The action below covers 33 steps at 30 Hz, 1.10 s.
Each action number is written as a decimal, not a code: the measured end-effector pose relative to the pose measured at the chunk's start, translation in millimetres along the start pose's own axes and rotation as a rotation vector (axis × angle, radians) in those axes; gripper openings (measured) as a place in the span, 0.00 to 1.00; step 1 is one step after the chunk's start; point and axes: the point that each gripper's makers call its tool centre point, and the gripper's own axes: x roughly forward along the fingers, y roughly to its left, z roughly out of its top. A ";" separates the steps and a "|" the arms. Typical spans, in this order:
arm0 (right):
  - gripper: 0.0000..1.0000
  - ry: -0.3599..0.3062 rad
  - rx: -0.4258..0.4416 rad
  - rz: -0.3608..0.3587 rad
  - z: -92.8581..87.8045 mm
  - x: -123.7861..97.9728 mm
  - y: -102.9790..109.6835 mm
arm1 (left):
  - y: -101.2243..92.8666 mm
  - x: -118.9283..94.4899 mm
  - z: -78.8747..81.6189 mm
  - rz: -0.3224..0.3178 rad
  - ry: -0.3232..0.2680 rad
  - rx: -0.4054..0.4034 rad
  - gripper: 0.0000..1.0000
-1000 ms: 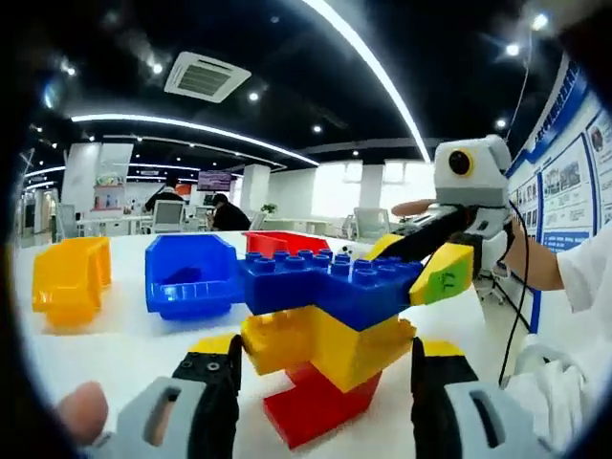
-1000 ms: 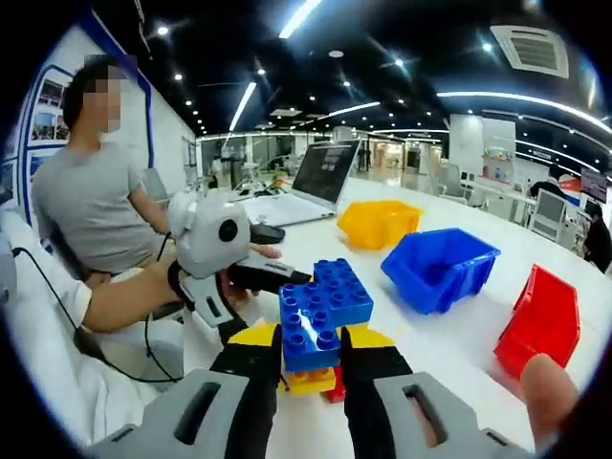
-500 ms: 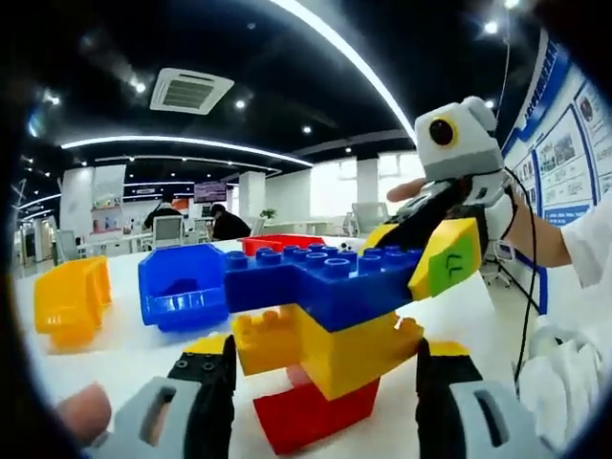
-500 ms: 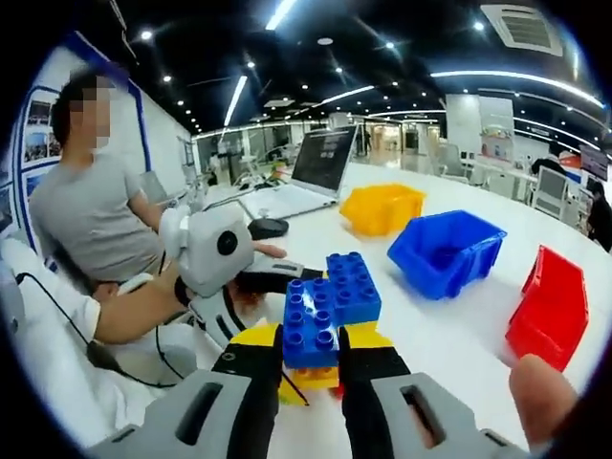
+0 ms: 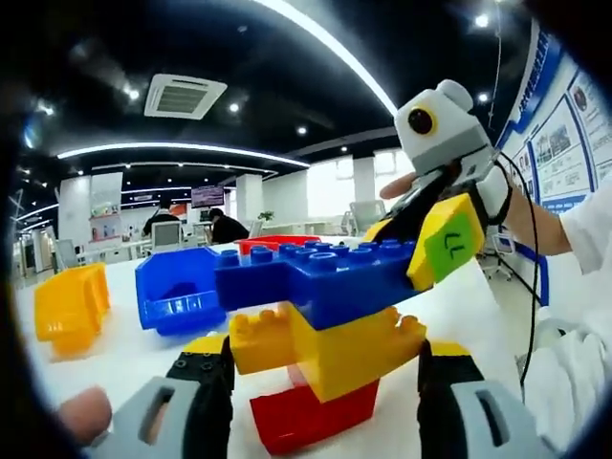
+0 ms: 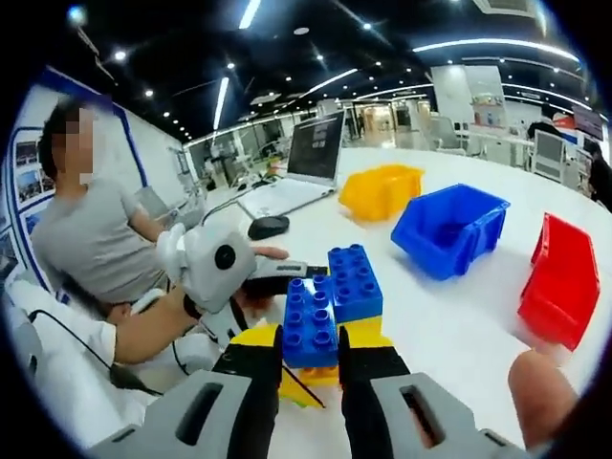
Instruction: Take apart the toy blocks one by one and place each separated block into its matching bin, sorting the blocks by their type until all the connected pieces are disassembled and separated into the correct bins
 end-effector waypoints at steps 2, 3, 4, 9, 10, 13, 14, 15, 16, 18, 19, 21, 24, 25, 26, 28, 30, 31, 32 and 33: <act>0.24 -0.001 0.027 0.003 1.0 0.0 -2.3 | -0.8 0.4 0.0 0.002 0.000 0.002 0.79; 0.24 -0.002 0.052 0.010 1.6 -0.5 -2.1 | -0.6 0.8 0.4 0.001 -0.001 0.000 0.79; 0.24 -0.004 0.062 0.013 2.5 -1.1 -3.3 | -1.2 0.9 1.0 -0.003 -0.005 -0.006 0.79; 0.24 -0.004 0.067 0.017 1.9 -1.9 -1.6 | -0.2 2.2 1.5 -0.006 -0.009 -0.010 0.79; 0.24 -0.001 0.067 0.013 1.4 -1.9 -0.7 | -0.1 2.3 1.2 -0.005 -0.008 -0.004 0.79; 0.24 0.012 0.081 0.003 -2.2 -1.2 1.7 | 3.1 4.0 -2.1 0.009 0.007 0.029 0.79; 0.24 0.013 0.084 -0.001 -1.9 -0.1 1.7 | 4.1 3.7 -1.9 0.010 0.008 0.030 0.79; 0.24 0.015 0.096 -0.003 -1.9 0.9 1.3 | 4.4 3.8 -2.1 0.007 0.008 0.031 0.79; 0.24 0.018 0.106 -0.005 -1.8 0.7 0.9 | 4.5 3.9 -2.1 0.007 0.008 0.031 0.79; 0.24 0.027 0.131 -0.012 -2.3 0.4 1.5 | 4.0 4.3 -2.4 0.005 0.010 0.032 0.79; 0.24 0.026 0.136 -0.014 -2.1 0.9 1.1 | 4.0 4.8 -2.7 0.006 0.012 0.031 0.79; 0.24 0.031 0.188 -0.013 -2.3 1.2 0.5 | 3.5 5.9 -3.6 0.010 0.016 0.035 0.79; 0.24 0.023 0.203 -0.007 -1.6 0.8 0.1 | 3.3 6.1 -4.9 0.010 0.025 0.029 0.79; 0.25 0.000 0.100 -0.021 1.0 1.8 -1.6 | 5.2 6.0 -5.7 0.015 0.029 0.017 0.79; 0.25 0.003 -0.013 -0.059 0.0 1.7 -1.0 | 6.3 6.0 -6.6 0.018 0.037 0.000 0.79; 0.25 -0.021 -0.221 -0.127 3.5 2.6 2.7 | 6.8 6.0 -8.1 0.019 0.052 -0.027 0.78; 0.26 -0.027 -0.377 -0.201 1.1 3.9 1.5 | 4.1 4.8 -7.4 0.031 0.053 -0.032 0.79; 0.27 -0.029 -0.443 -0.232 -0.5 5.5 2.5 | 3.4 4.9 -6.8 0.036 0.053 -0.035 0.79; 0.28 -0.024 -0.479 -0.268 -1.8 6.1 1.0 | 4.0 5.6 -5.8 0.048 0.050 -0.052 0.79; 0.28 -0.027 -0.492 -0.284 -1.8 6.8 1.4 | 4.3 6.4 -5.6 0.050 0.050 -0.055 0.79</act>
